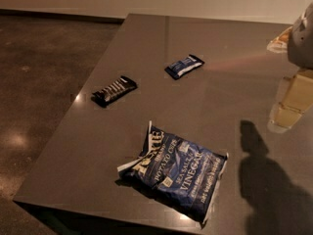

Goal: Move rxbar chocolate near rxbar blueberry

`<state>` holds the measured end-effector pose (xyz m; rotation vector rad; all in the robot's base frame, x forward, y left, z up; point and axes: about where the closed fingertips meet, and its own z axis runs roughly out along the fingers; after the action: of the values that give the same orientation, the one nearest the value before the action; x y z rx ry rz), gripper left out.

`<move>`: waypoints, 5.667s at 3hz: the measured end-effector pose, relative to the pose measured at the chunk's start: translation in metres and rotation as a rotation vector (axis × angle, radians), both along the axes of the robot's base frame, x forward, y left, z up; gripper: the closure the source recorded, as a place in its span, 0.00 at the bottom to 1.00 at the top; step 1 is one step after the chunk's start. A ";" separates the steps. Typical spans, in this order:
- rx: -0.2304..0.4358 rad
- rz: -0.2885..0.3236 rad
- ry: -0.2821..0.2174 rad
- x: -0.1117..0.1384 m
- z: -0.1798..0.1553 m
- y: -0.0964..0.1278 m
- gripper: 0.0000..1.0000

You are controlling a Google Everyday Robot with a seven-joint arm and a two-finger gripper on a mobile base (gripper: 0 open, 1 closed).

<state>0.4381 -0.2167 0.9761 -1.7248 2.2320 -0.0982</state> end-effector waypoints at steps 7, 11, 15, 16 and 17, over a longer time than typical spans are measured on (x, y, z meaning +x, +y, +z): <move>0.192 0.270 0.048 0.118 -0.055 0.200 0.00; 0.173 0.374 0.037 0.173 -0.095 0.303 0.00; 0.027 0.537 0.184 0.180 -0.137 0.324 0.00; 0.007 0.551 0.206 0.179 -0.146 0.320 0.26; 0.004 0.552 0.211 0.180 -0.145 0.317 0.57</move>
Offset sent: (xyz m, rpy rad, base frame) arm 0.0230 0.0382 -0.0027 0.0833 0.0097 0.0596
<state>0.6181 0.0999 0.8314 -2.3689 1.7920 0.2238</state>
